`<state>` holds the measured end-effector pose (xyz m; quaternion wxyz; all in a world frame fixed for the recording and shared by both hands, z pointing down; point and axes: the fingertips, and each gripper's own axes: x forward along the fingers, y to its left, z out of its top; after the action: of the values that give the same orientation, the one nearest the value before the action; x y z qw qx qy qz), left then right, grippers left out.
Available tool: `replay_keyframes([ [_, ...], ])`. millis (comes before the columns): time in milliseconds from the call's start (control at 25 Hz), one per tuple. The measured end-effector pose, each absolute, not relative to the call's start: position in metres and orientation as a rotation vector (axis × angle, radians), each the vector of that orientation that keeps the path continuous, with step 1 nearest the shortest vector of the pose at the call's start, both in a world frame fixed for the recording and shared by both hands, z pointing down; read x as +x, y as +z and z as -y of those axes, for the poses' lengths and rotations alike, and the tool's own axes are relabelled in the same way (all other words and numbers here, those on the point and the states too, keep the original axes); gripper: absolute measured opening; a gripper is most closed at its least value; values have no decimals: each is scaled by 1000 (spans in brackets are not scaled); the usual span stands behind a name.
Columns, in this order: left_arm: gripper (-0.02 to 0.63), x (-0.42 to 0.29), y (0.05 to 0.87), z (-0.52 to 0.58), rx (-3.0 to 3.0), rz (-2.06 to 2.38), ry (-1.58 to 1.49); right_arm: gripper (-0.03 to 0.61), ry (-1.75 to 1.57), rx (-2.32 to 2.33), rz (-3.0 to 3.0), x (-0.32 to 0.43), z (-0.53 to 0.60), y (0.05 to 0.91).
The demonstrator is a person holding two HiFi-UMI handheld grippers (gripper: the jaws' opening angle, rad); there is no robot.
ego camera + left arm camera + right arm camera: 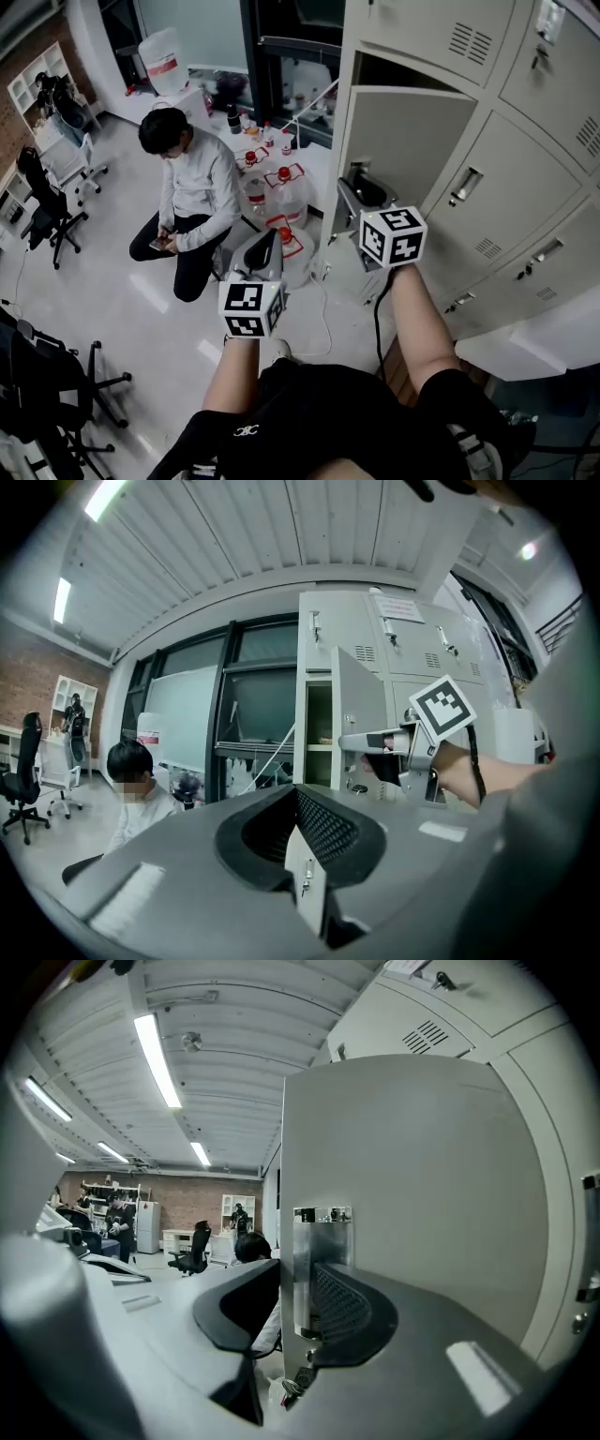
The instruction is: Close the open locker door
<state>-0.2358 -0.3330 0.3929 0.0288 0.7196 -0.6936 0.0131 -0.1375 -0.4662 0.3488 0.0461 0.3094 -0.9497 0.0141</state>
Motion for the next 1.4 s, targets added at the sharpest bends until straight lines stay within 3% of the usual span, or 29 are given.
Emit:
replay_keyframes([
  [600,0,-297,386,440,2392,1932,54,89,91,1290,2772,-170,564,347],
  [1400,0,-325,393,492,2514,1779,67,58,43,1574,2633,-168,631,348],
])
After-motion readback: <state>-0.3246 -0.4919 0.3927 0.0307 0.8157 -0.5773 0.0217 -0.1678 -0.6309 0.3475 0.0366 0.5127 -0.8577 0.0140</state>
